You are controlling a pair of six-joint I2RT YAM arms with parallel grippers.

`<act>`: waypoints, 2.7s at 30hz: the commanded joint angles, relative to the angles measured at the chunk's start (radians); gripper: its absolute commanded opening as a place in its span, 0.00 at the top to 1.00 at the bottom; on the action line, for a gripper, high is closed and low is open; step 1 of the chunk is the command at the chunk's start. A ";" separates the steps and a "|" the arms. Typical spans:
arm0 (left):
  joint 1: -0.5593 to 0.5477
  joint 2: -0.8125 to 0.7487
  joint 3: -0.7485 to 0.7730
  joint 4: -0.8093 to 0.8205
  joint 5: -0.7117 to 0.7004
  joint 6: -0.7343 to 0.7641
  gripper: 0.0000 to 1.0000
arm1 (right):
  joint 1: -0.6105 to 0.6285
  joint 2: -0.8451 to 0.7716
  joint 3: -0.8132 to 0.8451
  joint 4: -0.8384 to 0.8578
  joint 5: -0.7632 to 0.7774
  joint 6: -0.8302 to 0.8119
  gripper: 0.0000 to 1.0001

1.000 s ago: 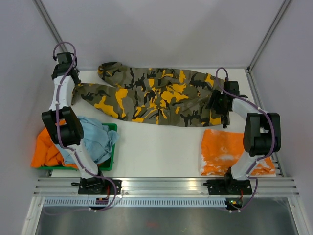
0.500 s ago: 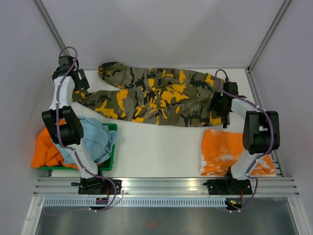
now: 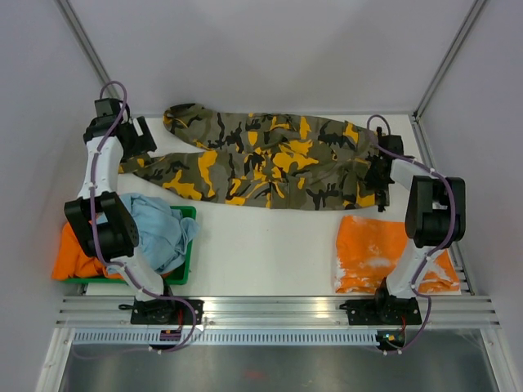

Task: Fold and stack the trousers
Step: Flatten the trousers out

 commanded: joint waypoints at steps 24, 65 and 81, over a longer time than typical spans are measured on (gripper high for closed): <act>0.005 -0.077 -0.441 0.270 0.060 -0.467 0.02 | -0.143 -0.105 0.021 0.029 0.038 -0.117 1.00; -0.041 0.164 0.056 0.051 -0.220 -0.341 0.23 | -0.043 -0.297 -0.179 0.078 -0.161 -0.079 0.99; 0.225 0.027 -0.498 0.699 0.160 -0.617 0.10 | -0.040 -0.281 -0.214 0.105 -0.204 -0.063 0.95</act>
